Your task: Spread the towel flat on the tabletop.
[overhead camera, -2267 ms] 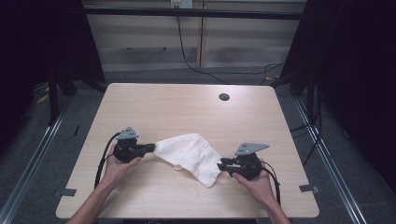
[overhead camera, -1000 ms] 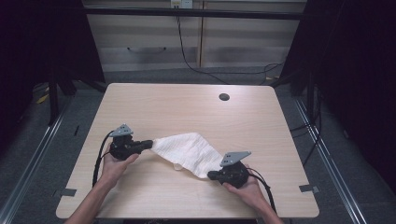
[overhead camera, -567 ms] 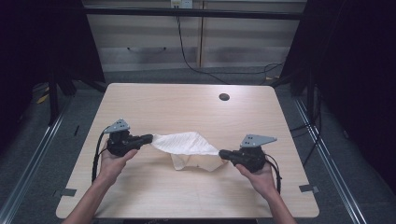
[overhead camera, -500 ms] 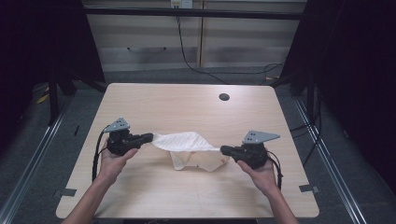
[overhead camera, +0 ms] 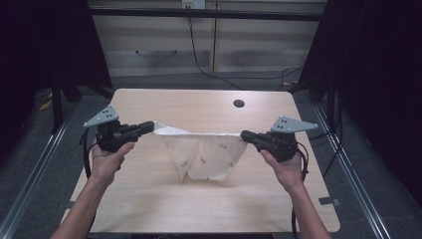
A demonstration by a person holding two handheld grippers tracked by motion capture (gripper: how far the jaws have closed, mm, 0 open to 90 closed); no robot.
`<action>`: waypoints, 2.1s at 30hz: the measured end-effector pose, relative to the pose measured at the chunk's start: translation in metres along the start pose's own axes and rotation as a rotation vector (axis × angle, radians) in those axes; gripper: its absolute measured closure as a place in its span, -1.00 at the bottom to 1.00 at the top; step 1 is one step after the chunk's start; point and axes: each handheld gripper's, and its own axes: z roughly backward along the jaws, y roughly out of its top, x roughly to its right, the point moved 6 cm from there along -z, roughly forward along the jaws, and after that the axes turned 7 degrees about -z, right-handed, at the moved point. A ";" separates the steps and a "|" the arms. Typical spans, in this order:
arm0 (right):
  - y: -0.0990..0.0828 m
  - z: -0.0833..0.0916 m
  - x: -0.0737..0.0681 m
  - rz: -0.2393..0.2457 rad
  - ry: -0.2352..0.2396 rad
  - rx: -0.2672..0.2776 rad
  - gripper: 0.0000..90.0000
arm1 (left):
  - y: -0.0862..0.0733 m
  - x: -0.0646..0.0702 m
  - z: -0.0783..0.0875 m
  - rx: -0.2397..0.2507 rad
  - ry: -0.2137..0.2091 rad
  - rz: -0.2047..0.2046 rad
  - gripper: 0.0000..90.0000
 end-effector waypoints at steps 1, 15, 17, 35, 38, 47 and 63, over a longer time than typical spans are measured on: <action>0.004 0.002 0.001 0.003 -0.005 0.008 0.95 | 0.005 0.001 0.000 -0.002 -0.004 -0.013 0.95; 0.052 0.040 -0.021 0.061 -0.011 0.099 0.95 | 0.043 0.020 0.025 0.061 -0.025 -0.093 0.95; 0.057 0.046 -0.028 0.081 -0.007 0.117 0.95 | 0.051 0.032 0.037 0.093 -0.035 -0.119 0.95; 0.015 0.027 -0.006 -0.002 -0.050 0.056 0.95 | 0.005 0.016 -0.006 -0.055 -0.023 0.009 0.95; -0.010 0.006 0.015 -0.050 -0.065 -0.005 0.95 | -0.020 0.003 -0.025 -0.120 -0.015 0.059 0.95; -0.054 -0.040 0.056 -0.131 -0.084 -0.097 0.95 | -0.060 -0.025 -0.064 -0.217 0.023 0.155 0.94; -0.094 -0.094 0.095 -0.207 -0.137 -0.191 0.91 | -0.097 -0.049 -0.097 -0.230 0.056 0.223 0.85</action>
